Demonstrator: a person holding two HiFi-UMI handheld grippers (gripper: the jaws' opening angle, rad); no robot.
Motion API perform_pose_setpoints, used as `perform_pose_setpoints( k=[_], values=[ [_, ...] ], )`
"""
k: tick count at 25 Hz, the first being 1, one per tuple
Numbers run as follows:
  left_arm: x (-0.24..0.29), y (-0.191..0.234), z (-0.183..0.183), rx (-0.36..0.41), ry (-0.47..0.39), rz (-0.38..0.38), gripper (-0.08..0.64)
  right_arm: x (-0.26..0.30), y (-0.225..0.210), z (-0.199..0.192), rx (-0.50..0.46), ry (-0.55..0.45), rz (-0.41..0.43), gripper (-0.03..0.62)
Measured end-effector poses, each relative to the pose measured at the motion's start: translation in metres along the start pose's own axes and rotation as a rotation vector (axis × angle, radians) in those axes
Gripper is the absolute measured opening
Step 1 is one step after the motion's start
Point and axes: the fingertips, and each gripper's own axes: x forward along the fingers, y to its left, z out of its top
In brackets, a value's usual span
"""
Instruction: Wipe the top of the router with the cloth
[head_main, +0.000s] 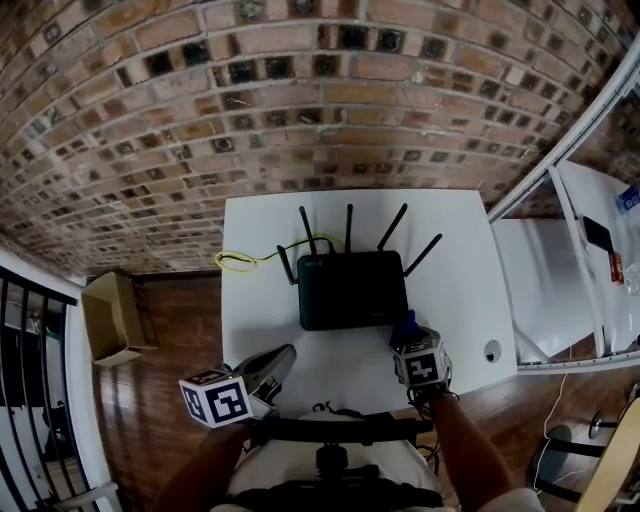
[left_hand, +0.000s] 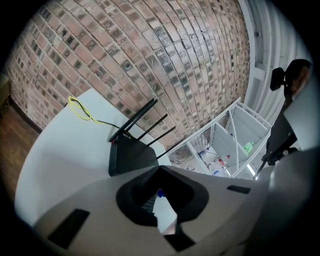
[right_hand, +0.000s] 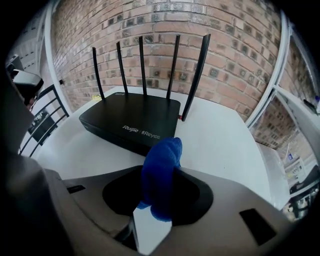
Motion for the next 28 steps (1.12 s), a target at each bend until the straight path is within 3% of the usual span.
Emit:
perform_pose_setpoints(
  k=[5, 10, 17, 25, 28],
  values=[
    [-0.01, 0.015, 0.012, 0.01, 0.009, -0.012, 0.025, -0.002, 0.012, 0.014, 0.016, -0.011, -0.054, 0.143],
    [-0.019, 0.025, 0.016, 0.009, 0.03, -0.03, 0.025, 0.007, 0.039, -0.003, 0.093, 0.054, 0.008, 0.143],
    [-0.03, 0.029, 0.016, 0.005, 0.059, -0.06, 0.025, 0.008, 0.049, -0.012, 0.153, 0.086, 0.008, 0.143],
    [-0.047, 0.032, 0.016, 0.02, 0.06, -0.068, 0.025, 0.01, 0.095, 0.004, 0.031, 0.065, 0.022, 0.144],
    [-0.055, 0.035, 0.015, 0.028, 0.056, -0.06, 0.025, 0.006, 0.109, 0.024, -0.028, 0.003, 0.008, 0.143]
  ],
)
